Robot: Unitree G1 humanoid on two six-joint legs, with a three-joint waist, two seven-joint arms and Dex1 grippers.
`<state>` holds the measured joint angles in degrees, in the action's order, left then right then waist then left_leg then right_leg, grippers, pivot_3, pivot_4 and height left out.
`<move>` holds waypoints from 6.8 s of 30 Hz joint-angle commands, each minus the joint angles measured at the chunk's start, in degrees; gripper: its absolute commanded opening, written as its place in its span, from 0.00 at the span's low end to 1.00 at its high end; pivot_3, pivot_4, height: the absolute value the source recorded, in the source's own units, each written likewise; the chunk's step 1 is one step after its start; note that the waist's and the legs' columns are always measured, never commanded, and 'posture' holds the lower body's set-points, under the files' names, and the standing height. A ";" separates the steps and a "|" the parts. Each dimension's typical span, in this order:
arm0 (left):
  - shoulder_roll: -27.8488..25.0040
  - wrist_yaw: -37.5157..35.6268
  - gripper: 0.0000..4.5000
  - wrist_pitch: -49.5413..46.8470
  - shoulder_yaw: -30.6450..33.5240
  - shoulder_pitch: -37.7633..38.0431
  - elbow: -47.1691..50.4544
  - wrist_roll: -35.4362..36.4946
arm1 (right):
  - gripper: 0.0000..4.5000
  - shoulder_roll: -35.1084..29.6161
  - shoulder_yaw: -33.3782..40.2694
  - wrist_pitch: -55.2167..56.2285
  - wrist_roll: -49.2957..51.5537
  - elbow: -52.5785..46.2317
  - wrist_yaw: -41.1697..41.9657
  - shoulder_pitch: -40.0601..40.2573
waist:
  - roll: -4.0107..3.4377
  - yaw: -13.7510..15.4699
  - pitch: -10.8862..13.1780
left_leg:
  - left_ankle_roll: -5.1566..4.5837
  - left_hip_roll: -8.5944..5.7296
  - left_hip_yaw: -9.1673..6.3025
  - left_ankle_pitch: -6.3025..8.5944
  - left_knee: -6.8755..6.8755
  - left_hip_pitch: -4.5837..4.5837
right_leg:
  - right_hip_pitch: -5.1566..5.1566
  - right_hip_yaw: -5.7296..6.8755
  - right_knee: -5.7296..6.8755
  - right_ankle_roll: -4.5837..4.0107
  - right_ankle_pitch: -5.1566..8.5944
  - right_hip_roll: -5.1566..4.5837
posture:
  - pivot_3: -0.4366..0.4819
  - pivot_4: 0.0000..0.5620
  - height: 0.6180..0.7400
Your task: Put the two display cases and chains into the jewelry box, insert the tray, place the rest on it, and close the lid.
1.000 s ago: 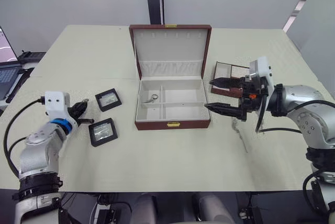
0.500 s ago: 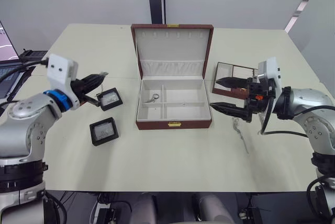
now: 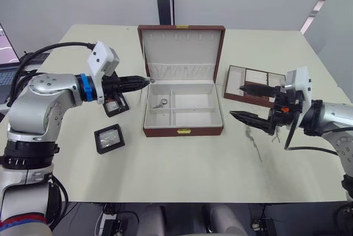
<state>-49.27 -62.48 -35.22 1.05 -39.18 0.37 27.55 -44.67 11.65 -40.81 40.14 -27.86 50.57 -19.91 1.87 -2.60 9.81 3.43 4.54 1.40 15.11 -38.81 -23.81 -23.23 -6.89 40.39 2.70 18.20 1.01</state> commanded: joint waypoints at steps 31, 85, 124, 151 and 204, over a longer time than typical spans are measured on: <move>2.38 -7.29 0.00 3.95 -6.13 3.68 -1.50 -6.18 | 1.00 -2.46 2.11 -0.76 4.60 -5.56 -4.23 2.14 | 0.00 0.39 0.00 | 0.00 0.00 -0.01 0.00 -0.01 -0.02 | 0.00 -0.01 -0.01 0.00 0.00 0.00 | 0.48 0.27 1.00; 6.52 25.84 1.00 14.92 36.25 39.20 -7.44 -6.21 | 1.00 2.56 13.67 33.68 -15.97 49.27 -3.21 13.89 | -0.03 0.26 -0.02 | 0.00 0.02 0.18 0.01 0.02 0.10 | 0.04 -0.11 -0.01 0.01 -0.01 -0.07 | 0.48 0.27 1.00; -14.82 -11.91 1.00 14.88 12.98 36.14 1.60 -4.18 | 1.00 -4.16 -5.89 9.88 -1.04 8.57 16.44 0.30 | -0.15 -0.47 0.02 | 0.00 0.03 0.16 0.01 0.05 0.14 | 0.01 -0.07 0.07 -0.03 0.02 -0.05 | 0.48 0.27 1.00; -13.42 -11.94 0.67 19.55 7.94 37.04 -0.42 -10.62 | 1.00 -1.72 -8.85 9.11 -0.82 3.99 14.45 1.80 | -0.12 -0.42 0.03 | -0.01 0.05 0.14 0.01 0.04 0.10 | -0.02 -0.04 0.08 -0.04 0.02 -0.04 | 0.48 0.27 1.00; 10.11 -19.63 0.00 16.51 -23.08 -22.86 -22.20 -24.45 | 1.00 -1.58 7.45 1.36 4.58 -9.64 -6.82 13.44 | -0.07 0.81 0.04 | -0.02 -0.02 -0.02 0.00 -0.10 -0.04 | 0.01 -0.05 0.07 -0.03 0.02 0.06 | 0.48 0.27 1.00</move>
<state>-40.20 -82.72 -20.83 -21.98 -59.62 -20.60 4.27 -46.41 16.97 -39.67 43.39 -34.81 44.84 -6.67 1.81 -1.78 9.85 3.41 4.51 1.37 15.11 -38.91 -23.86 -23.22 -6.94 40.46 2.67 18.22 1.06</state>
